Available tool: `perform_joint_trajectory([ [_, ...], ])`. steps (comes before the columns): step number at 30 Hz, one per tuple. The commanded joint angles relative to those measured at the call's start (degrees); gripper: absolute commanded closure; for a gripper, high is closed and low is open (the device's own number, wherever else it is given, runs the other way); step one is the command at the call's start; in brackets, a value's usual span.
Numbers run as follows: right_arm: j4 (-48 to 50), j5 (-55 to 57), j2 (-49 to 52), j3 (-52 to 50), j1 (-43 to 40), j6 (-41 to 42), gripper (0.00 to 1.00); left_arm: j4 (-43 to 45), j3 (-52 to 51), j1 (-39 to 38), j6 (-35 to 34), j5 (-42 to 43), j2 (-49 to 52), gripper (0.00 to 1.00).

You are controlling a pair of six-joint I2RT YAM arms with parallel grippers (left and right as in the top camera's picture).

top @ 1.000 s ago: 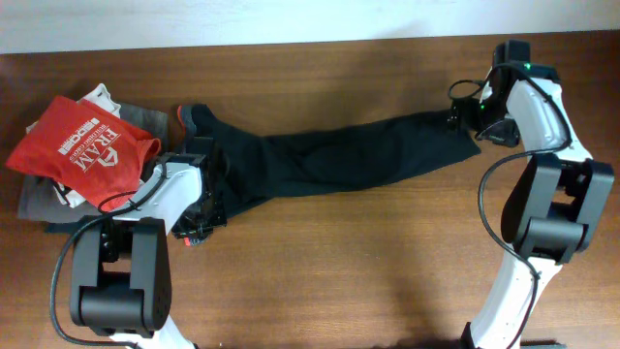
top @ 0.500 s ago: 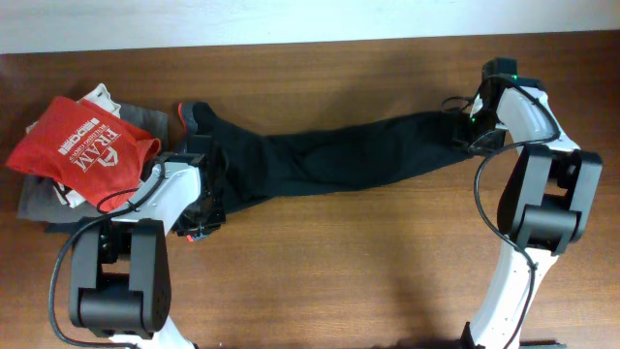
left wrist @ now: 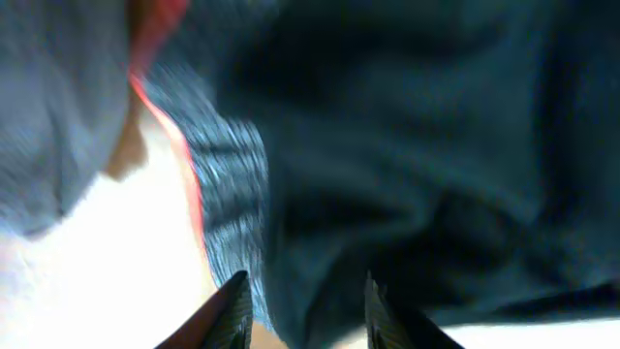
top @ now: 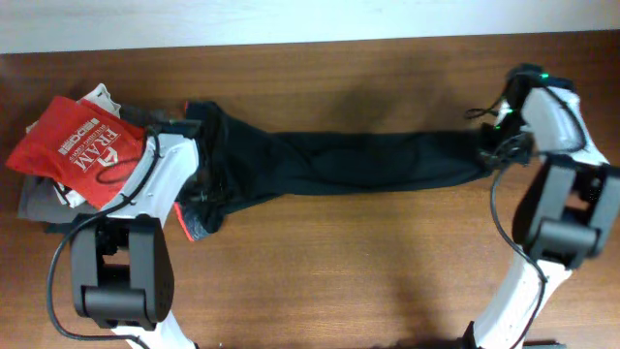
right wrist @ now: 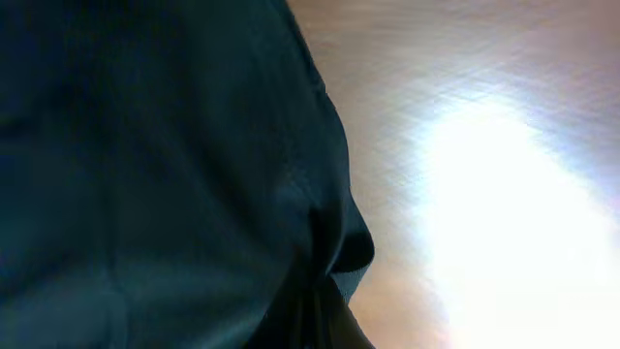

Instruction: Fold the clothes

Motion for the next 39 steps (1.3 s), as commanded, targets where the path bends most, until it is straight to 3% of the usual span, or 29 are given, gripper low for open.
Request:
perform_joint_trajectory([
  [1,-1.53,3.5,-5.9,-0.02,-1.53,0.17,0.96,1.42,4.17,-0.17,0.74,0.59,-0.15,0.47],
  [4,-2.34,3.5,-5.97,-0.04,-1.79,-0.63,0.96,5.57,5.68,-0.17,0.74,0.59,-0.15,0.3],
  [9,-2.84,3.43,-5.92,-0.04,-1.75,-0.63,0.96,16.44,5.77,-0.17,0.87,2.23,0.2,0.26],
  [18,-3.34,3.23,-5.92,-0.04,-1.75,-0.63,0.96,35.1,6.08,2.1,3.76,16.72,5.6,0.21],
  [28,-3.17,3.02,-5.92,-0.04,-1.75,-0.61,0.96,51.91,8.33,7.48,3.74,27.19,17.11,0.22],
  [36,-3.17,3.02,-5.92,-0.04,-1.75,-0.61,0.96,56.37,8.46,7.3,3.72,30.05,21.68,0.21],
  [39,-3.17,3.02,-5.92,-0.04,-1.75,-0.61,0.96,56.48,8.46,7.3,3.74,30.86,22.12,0.33],
])
